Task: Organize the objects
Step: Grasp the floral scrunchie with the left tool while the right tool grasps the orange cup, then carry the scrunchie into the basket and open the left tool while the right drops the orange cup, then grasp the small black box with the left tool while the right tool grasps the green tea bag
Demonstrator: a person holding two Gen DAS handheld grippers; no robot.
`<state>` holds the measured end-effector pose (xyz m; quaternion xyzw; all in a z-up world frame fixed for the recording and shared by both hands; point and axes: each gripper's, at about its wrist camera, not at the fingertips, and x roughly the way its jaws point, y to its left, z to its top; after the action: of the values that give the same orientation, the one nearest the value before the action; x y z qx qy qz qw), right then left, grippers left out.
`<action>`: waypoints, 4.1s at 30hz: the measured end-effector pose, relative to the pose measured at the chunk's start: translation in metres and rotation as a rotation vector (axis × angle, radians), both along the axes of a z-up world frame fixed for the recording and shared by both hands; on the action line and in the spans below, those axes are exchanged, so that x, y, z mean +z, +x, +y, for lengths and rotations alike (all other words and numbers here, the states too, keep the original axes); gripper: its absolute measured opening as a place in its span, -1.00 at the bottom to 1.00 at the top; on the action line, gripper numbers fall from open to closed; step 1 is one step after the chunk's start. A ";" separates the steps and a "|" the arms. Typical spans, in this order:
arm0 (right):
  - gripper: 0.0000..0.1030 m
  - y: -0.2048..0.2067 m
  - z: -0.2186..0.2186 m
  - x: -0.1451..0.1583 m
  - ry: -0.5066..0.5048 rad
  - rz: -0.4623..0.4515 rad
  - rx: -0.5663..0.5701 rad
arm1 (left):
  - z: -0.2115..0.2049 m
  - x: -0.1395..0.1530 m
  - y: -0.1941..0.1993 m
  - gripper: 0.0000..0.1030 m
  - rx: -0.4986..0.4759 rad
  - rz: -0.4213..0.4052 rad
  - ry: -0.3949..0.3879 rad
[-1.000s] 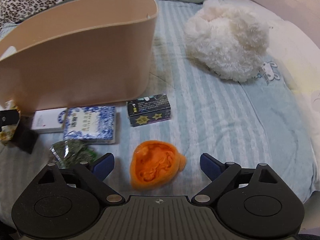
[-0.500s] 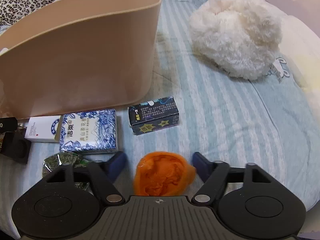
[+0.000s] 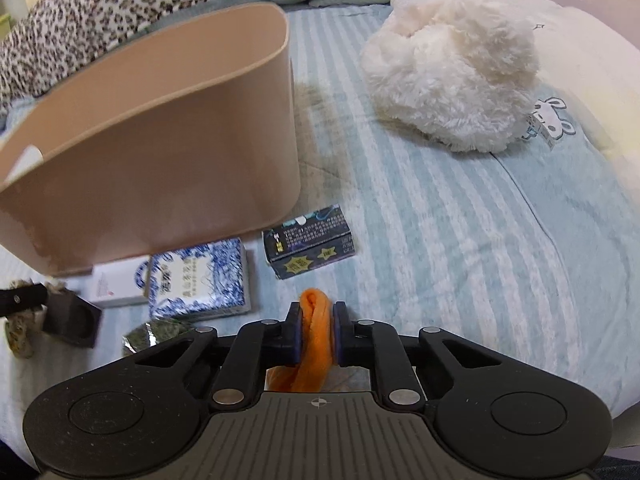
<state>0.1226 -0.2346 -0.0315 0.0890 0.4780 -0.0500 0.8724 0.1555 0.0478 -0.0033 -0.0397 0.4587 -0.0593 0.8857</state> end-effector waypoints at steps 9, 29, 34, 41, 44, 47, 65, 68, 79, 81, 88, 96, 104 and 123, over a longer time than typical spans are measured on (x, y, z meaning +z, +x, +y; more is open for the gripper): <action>-0.75 -0.016 -0.007 0.034 0.073 -0.107 0.011 | -0.007 0.039 -0.015 -0.80 -0.030 -0.094 0.007; -0.75 0.044 0.012 0.143 0.086 -0.391 0.094 | -0.038 0.131 0.022 -0.80 -0.005 -0.357 0.061; -0.75 0.075 0.025 0.134 0.052 -0.361 0.107 | -0.046 0.116 0.058 -0.80 0.022 -0.309 0.062; -0.74 0.097 0.042 0.107 -0.007 -0.313 0.118 | -0.051 0.072 0.096 -0.80 0.053 -0.201 0.099; -0.74 0.102 0.046 0.092 0.001 -0.260 0.109 | -0.053 0.055 0.102 -0.80 0.049 -0.157 0.113; -0.72 0.107 0.047 0.077 -0.017 -0.214 0.108 | -0.056 0.043 0.101 -0.79 0.029 -0.132 0.140; 0.92 0.037 0.039 0.126 -0.048 -0.285 0.104 | -0.050 0.101 0.028 0.67 0.061 -0.223 0.121; 0.97 0.017 0.036 0.130 -0.041 -0.289 0.095 | -0.049 0.105 0.010 0.67 0.054 -0.213 0.109; 1.00 -0.038 0.023 0.098 -0.068 -0.179 0.076 | -0.047 0.086 -0.038 0.74 -0.006 -0.183 0.151; 1.00 -0.042 0.022 0.087 -0.063 -0.150 0.069 | -0.045 0.079 -0.043 0.74 -0.006 -0.169 0.154; 1.00 -0.051 0.024 0.051 -0.075 -0.070 0.076 | -0.041 0.052 -0.051 0.74 -0.014 -0.110 0.170; 1.00 -0.050 0.037 0.022 -0.077 0.005 0.122 | -0.045 0.015 -0.045 0.74 -0.055 -0.011 0.163; 1.00 -0.038 0.048 0.003 -0.056 0.035 0.167 | -0.051 -0.003 -0.031 0.74 -0.060 0.007 0.145; 0.89 -0.004 0.072 -0.013 -0.021 0.022 0.184 | -0.040 -0.028 -0.005 0.57 -0.031 -0.001 0.058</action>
<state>0.1184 -0.1628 -0.0448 0.0352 0.4932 0.0246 0.8689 0.1503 0.0079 -0.0312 -0.0069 0.4602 -0.0599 0.8858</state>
